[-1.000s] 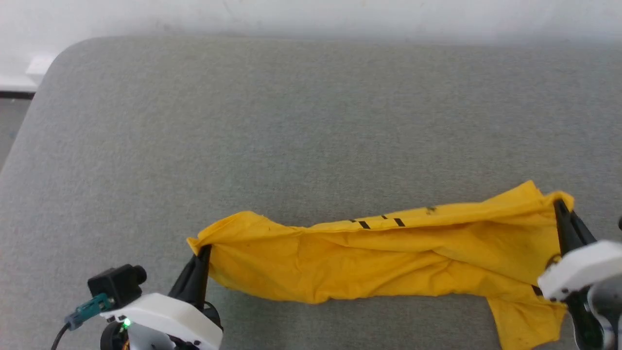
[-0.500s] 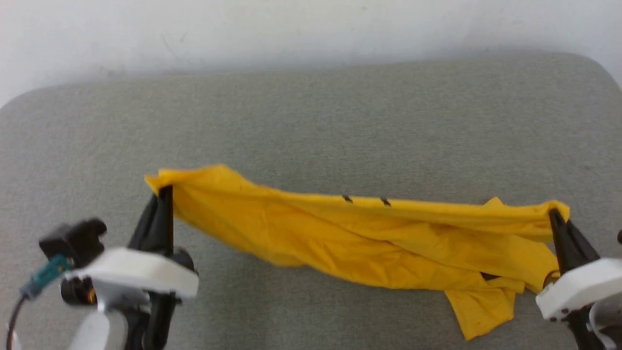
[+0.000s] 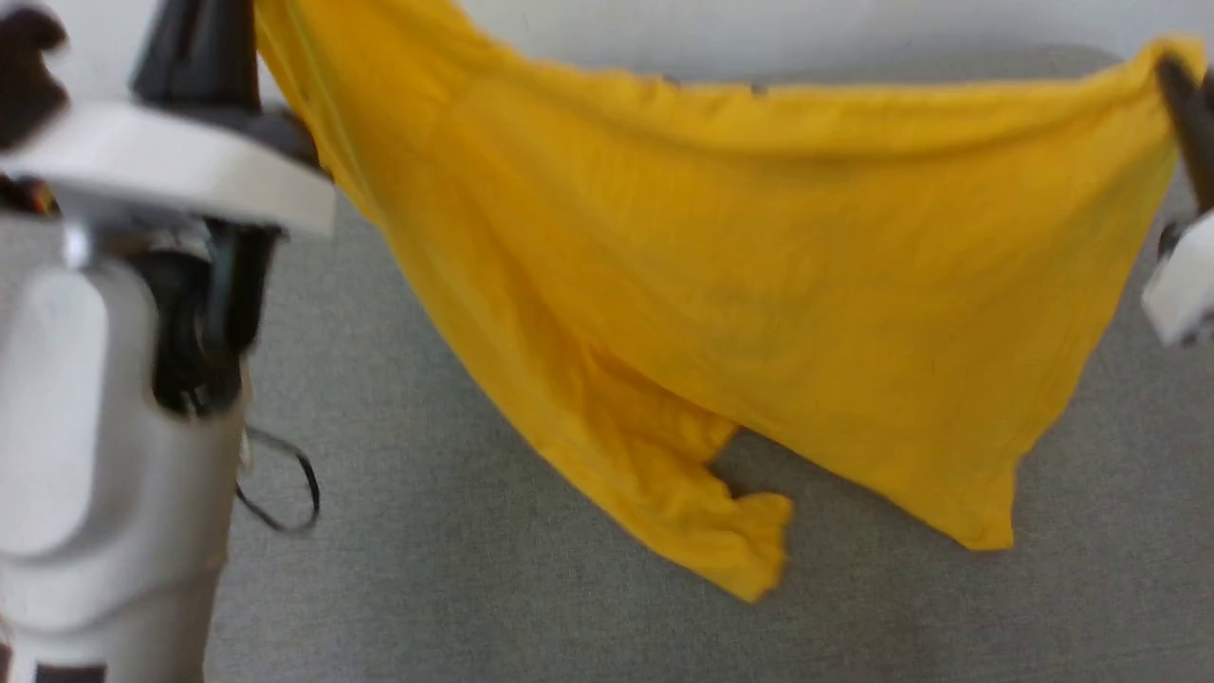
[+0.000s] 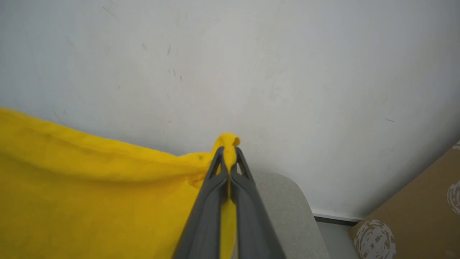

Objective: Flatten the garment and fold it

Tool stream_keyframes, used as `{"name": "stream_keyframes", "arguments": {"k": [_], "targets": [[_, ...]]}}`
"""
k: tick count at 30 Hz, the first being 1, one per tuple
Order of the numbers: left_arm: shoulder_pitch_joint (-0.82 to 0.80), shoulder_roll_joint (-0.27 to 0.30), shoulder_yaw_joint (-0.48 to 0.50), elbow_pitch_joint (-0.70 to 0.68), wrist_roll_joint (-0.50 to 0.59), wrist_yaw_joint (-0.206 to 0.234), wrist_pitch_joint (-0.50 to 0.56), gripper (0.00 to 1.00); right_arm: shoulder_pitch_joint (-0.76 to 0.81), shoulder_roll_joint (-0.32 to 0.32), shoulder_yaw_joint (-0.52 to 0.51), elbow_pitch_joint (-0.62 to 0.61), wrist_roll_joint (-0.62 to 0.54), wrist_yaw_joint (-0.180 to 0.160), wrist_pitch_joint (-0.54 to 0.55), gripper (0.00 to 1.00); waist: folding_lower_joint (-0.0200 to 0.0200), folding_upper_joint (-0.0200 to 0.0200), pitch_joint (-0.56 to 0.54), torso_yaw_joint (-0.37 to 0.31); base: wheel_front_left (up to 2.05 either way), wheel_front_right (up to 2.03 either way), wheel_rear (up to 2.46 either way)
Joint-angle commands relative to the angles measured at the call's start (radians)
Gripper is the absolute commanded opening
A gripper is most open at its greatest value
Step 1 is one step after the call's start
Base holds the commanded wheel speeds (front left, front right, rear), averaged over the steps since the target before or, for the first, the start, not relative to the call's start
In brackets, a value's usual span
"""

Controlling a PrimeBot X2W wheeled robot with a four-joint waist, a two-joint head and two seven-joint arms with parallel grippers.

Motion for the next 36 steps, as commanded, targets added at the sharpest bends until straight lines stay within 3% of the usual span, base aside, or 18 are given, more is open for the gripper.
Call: {"name": "stream_keyframes", "arguments": {"k": [1,4,10,16,24,30,36], "targets": [[-0.047,-0.002,0.005,0.017,-0.006,-0.008,0.003,0.00,-0.045,-0.010,0.013,0.016,0.010,-0.001,0.007,0.00,-0.0001,-0.0001,0.074,-0.011,0.00,0.00,0.00],[-0.183,-0.016,0.029,0.074,-0.038,-0.012,0.011,0.00,-0.193,-0.042,0.059,0.070,0.019,-0.001,0.028,0.00,-0.0001,-0.0001,0.139,-0.017,0.00,0.00,0.00],[-0.464,0.009,0.059,0.190,-0.017,-0.007,0.006,0.00,-0.492,-0.083,0.161,0.199,-0.008,-0.001,0.016,0.00,-0.0001,-0.0001,0.284,-0.026,0.00,0.00,0.00],[-0.723,0.050,0.077,0.270,0.037,0.006,-0.032,0.00,-0.764,-0.069,0.245,0.325,-0.093,-0.001,-0.035,0.00,-0.0001,-0.0001,0.406,-0.043,0.00,0.00,0.00],[-0.988,0.069,0.100,0.348,0.086,0.005,-0.176,0.00,-1.026,-0.014,0.225,0.457,-0.208,-0.001,-0.177,0.00,-0.0001,-0.0001,0.476,-0.048,0.00,0.00,0.00],[-1.018,0.064,0.113,0.413,0.063,-0.034,-0.255,0.00,-1.054,0.019,0.197,0.548,-0.239,-0.001,-0.289,0.00,-0.0001,-0.0001,0.470,-0.032,0.00,0.00,0.00],[-0.801,0.079,0.097,0.516,0.054,-0.073,-0.269,0.00,-0.912,0.029,0.220,0.669,-0.189,-0.001,-0.365,0.00,-0.0001,-0.0001,0.418,-0.006,0.00,0.00,0.00]]}}
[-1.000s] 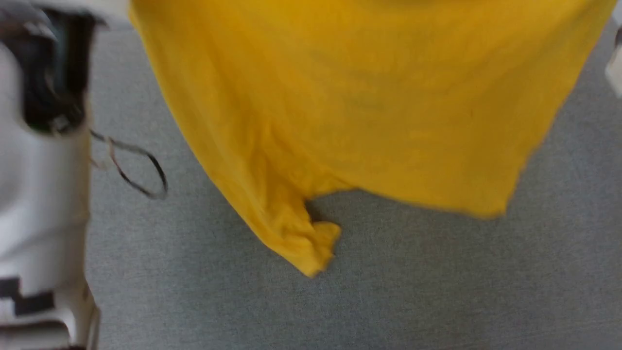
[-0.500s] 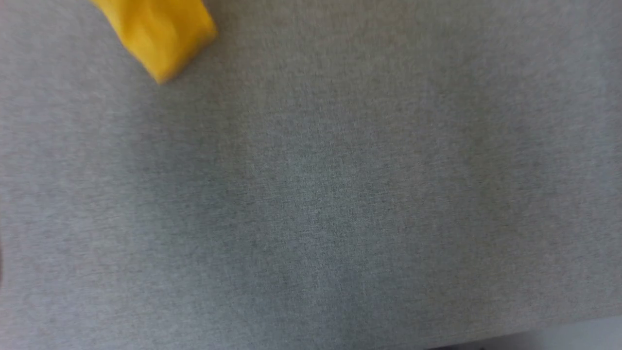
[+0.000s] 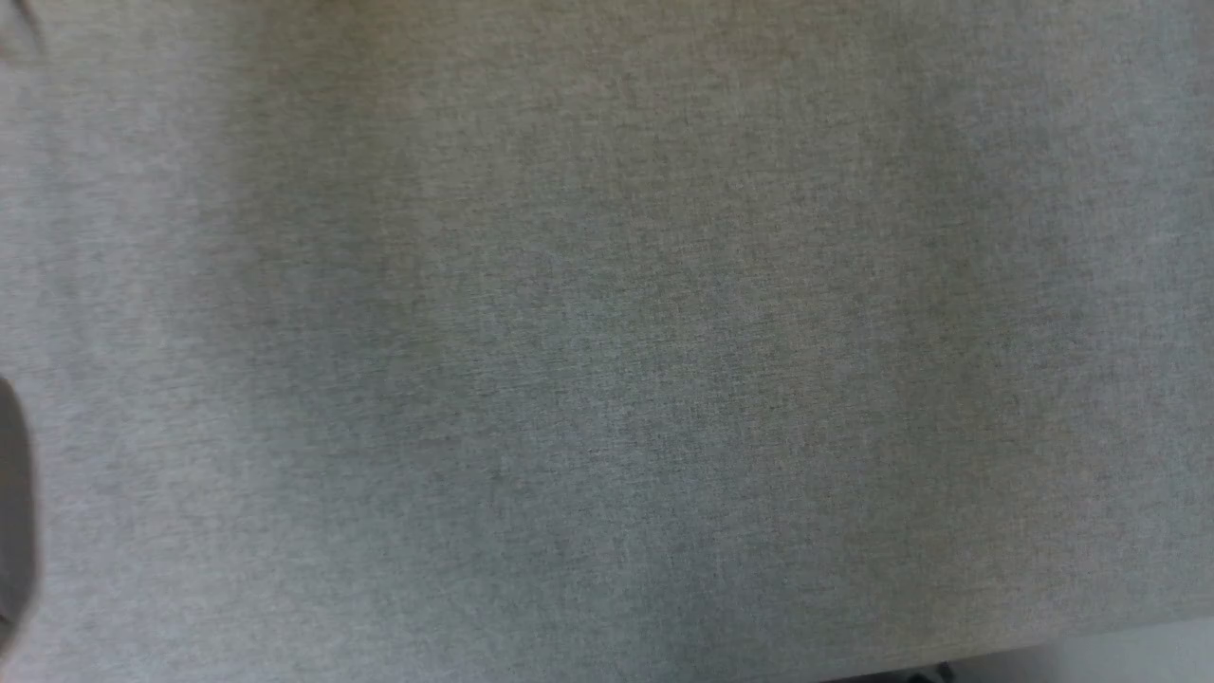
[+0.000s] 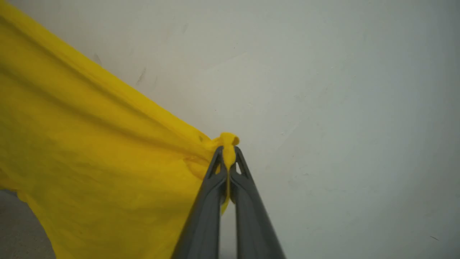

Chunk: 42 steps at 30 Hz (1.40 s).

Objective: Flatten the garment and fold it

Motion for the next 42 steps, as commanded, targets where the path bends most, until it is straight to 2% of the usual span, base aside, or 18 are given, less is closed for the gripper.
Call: {"name": "stream_keyframes", "arguments": {"k": [1,3,9,13,16,20,25,33,37,42], "targets": [[0.073,0.012,-0.010,0.024,0.003,-0.012,-0.005,0.00,0.054,0.004,0.015,0.026,0.014,-0.002,-0.015,0.00,0.0000,-0.0001,-0.040,0.024,0.00,0.00,0.00],[0.120,0.014,-0.018,0.040,0.006,-0.018,-0.005,0.00,0.086,0.003,0.030,0.043,0.026,-0.002,-0.024,0.00,0.0000,-0.0001,-0.054,0.030,0.00,0.00,0.00],[0.421,0.019,-0.058,0.095,-0.005,-0.044,0.039,0.00,0.277,-0.007,0.097,0.098,0.122,-0.002,-0.068,0.00,0.0000,-0.0001,-0.156,0.067,0.00,0.00,0.00],[0.628,0.005,-0.098,0.079,-0.056,-0.079,0.172,0.00,0.420,-0.025,0.144,0.088,0.198,-0.002,-0.073,0.00,0.0000,-0.0001,-0.230,0.092,0.00,0.00,0.00],[0.795,0.002,-0.139,0.019,-0.091,-0.096,0.296,0.00,0.535,-0.046,0.162,0.064,0.257,-0.002,-0.065,0.00,0.0000,-0.0001,-0.283,0.110,0.00,0.00,0.00],[1.017,0.036,-0.177,-0.113,-0.141,-0.104,0.457,0.00,0.686,-0.072,0.174,0.015,0.314,-0.002,-0.040,0.00,0.0000,-0.0001,-0.335,0.122,0.00,0.00,0.00],[1.270,0.073,-0.164,-0.303,-0.208,-0.048,0.572,0.00,0.852,-0.090,0.158,-0.038,0.335,-0.002,-0.002,0.00,0.0000,-0.0001,-0.374,0.128,0.00,0.00,0.00],[1.553,0.094,-0.133,-0.506,-0.260,0.070,0.657,0.00,1.044,-0.100,0.090,-0.086,0.304,-0.002,0.080,0.00,0.0000,-0.0001,-0.399,0.134,0.00,0.00,0.00],[1.634,0.088,-0.130,-0.534,-0.273,0.097,0.663,0.00,1.134,-0.086,0.032,-0.128,0.296,-0.002,0.151,0.00,0.0000,-0.0001,-0.410,0.137,0.00,0.00,0.00],[1.700,0.074,-0.143,-0.537,-0.271,0.106,0.645,0.00,1.260,-0.050,-0.076,-0.206,0.288,-0.002,0.246,0.00,0.0000,-0.0001,-0.424,0.139,0.00,0.00,0.00]]}}
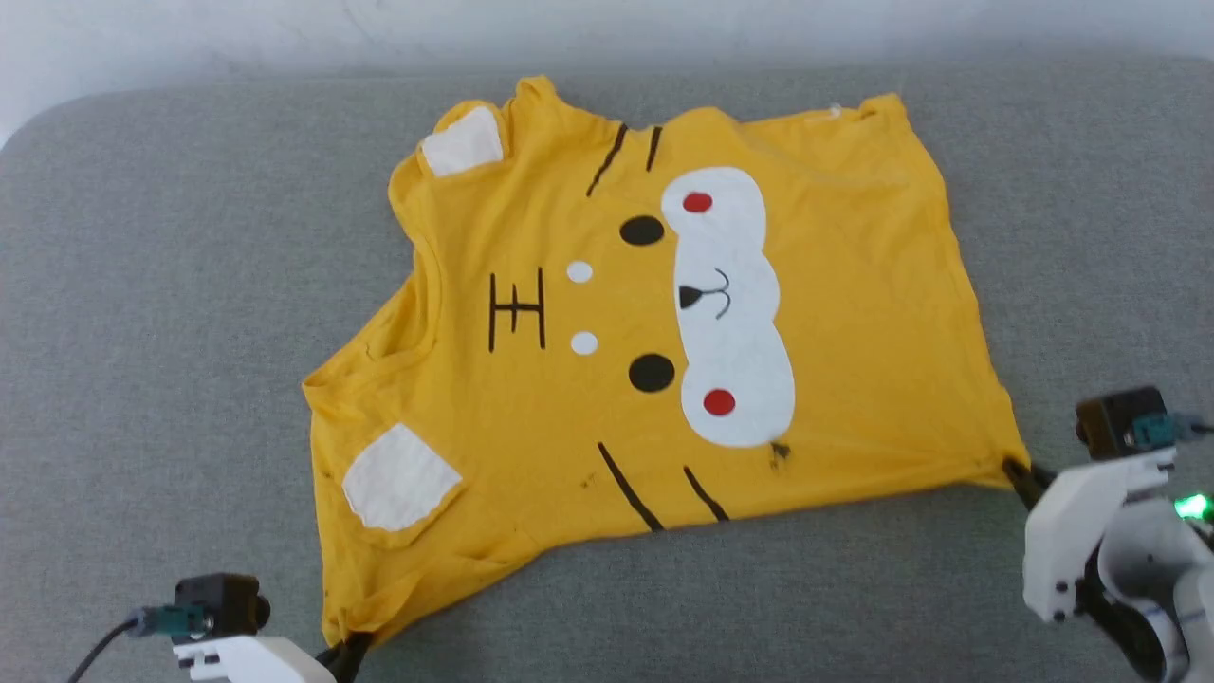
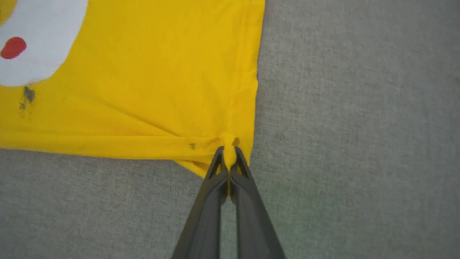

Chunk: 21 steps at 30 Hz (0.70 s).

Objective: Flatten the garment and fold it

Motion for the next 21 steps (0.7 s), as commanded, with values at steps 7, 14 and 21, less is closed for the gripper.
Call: {"name": "stream_keyframes", "arguments": {"k": [7,14,21], "targets": [[0.044,-0.054,-0.019,0.009,0.028,-0.002,-0.114,0.00,0.198,0.113,-0.150,-0.162,-0.040,-0.002,0.073,0.00,0.0001,0.0000,-0.008,0.002,0.00,0.00,0.00],[0.010,-0.082,-0.007,0.042,0.154,-0.015,-0.371,0.00,0.258,0.170,-0.168,-0.228,-0.079,-0.002,-0.107,0.00,0.0001,0.0000,-0.016,-0.009,0.00,0.00,0.00],[-0.105,-0.122,-0.033,0.115,0.316,-0.004,-0.641,0.00,0.242,0.173,-0.133,-0.176,-0.100,-0.002,-0.317,0.00,0.0001,0.0000,-0.029,-0.014,0.00,0.00,0.00]]}}
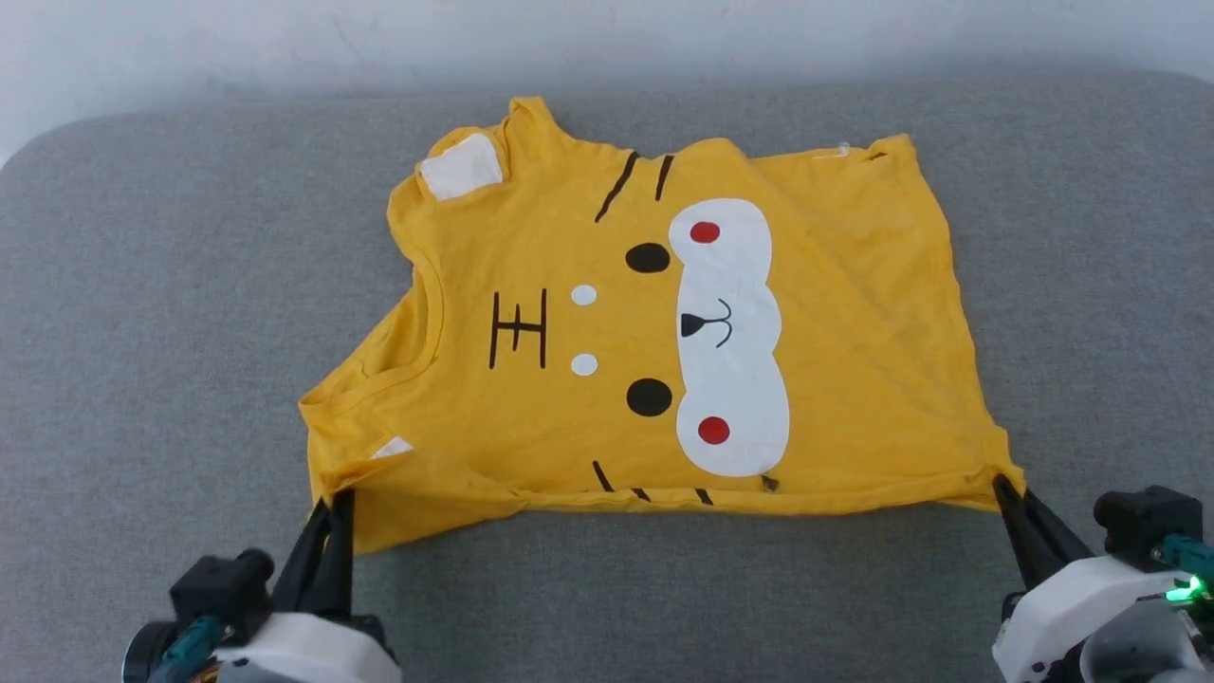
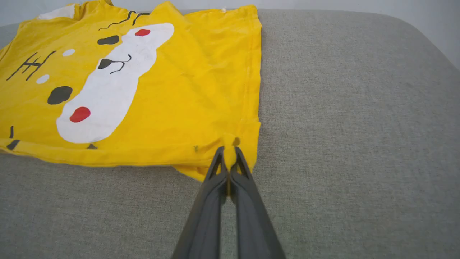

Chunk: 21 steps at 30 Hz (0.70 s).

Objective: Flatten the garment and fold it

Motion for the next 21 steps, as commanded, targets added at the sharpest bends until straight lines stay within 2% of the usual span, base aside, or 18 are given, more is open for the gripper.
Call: {"name": "stream_keyframes", "arguments": {"k": [1,8,21], "targets": [[-0.049,-0.007,-0.016,0.030,0.035,0.004,-0.032,0.00,-0.020,0.001,0.009,0.016,-0.009,-0.002,-0.040,0.00,0.0000,0.0000,-0.003,-0.003,0.00,0.00,0.00],[-0.223,0.012,-0.047,0.105,0.101,-0.031,-0.057,0.00,-0.128,-0.028,0.049,0.057,-0.015,-0.002,-0.060,0.00,0.0000,0.0000,0.016,-0.020,0.00,0.00,0.00],[-0.551,0.064,-0.055,0.250,0.125,-0.115,-0.014,0.00,-0.391,-0.104,0.113,0.149,-0.010,-0.002,0.037,0.00,0.0000,0.0000,0.152,-0.040,0.00,0.00,0.00]]}}
